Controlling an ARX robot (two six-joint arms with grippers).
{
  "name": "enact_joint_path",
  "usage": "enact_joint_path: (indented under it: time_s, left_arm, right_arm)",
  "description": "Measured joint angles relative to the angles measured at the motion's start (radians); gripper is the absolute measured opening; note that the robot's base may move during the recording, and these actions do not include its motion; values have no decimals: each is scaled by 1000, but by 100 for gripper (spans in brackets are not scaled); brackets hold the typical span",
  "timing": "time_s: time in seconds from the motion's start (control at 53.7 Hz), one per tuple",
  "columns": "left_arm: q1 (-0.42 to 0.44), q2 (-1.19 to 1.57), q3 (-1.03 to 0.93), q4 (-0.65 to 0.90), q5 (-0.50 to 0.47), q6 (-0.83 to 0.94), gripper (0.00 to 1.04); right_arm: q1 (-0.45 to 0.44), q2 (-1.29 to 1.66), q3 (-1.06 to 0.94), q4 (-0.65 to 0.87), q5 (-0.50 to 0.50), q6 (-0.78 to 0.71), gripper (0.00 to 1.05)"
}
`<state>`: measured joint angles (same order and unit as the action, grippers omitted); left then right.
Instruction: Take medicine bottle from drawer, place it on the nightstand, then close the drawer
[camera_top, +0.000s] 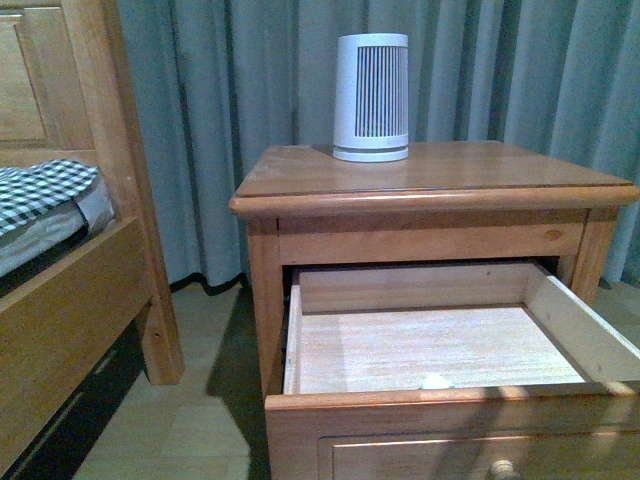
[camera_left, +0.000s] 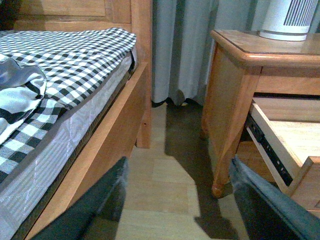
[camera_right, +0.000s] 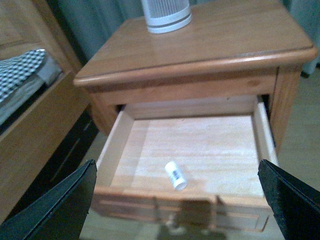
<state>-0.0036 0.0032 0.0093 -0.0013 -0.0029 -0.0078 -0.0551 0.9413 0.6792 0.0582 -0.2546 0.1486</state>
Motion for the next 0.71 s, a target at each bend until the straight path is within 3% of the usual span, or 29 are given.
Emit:
enact_joint_path:
  time_s: [0.149,0.484,0.707]
  left_arm:
    - [0,0,0,0,0,0,99]
    - [0,0,0,0,0,2,98]
    - [0,0,0,0,0,2,98]
  right_arm:
    - [60,358,298,-64,54,-103,98]
    - [205,950,643,-377,171,-117,98]
    - [241,1126,774,-416,220,-112,98]
